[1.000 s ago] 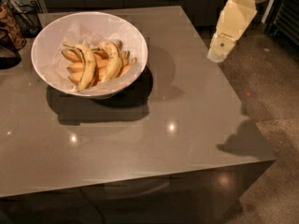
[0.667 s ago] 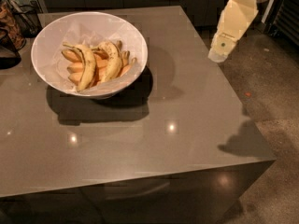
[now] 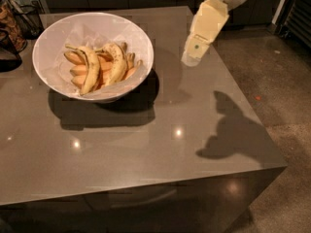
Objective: Pick banana from white bowl
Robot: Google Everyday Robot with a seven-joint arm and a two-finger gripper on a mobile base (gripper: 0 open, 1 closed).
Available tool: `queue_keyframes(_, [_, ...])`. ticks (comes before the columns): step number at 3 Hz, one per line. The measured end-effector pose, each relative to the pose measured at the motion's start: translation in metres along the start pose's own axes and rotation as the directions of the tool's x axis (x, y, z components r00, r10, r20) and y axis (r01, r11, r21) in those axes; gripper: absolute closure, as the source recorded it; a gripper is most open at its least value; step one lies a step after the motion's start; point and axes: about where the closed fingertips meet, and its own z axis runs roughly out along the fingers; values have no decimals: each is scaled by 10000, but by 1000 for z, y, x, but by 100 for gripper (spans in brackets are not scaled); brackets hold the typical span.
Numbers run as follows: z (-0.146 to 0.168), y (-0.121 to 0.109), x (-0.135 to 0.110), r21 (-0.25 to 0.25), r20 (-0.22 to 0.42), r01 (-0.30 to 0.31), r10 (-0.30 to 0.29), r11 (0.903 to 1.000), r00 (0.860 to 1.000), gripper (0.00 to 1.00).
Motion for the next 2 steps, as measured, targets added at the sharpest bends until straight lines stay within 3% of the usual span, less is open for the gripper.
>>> queue_keyframes(1, [11, 27, -37, -796, 332, 354, -329, 9962, 9989, 0])
queue_keyframes(2, [16, 51, -62, -1036, 358, 570, -536, 9930, 9979, 0])
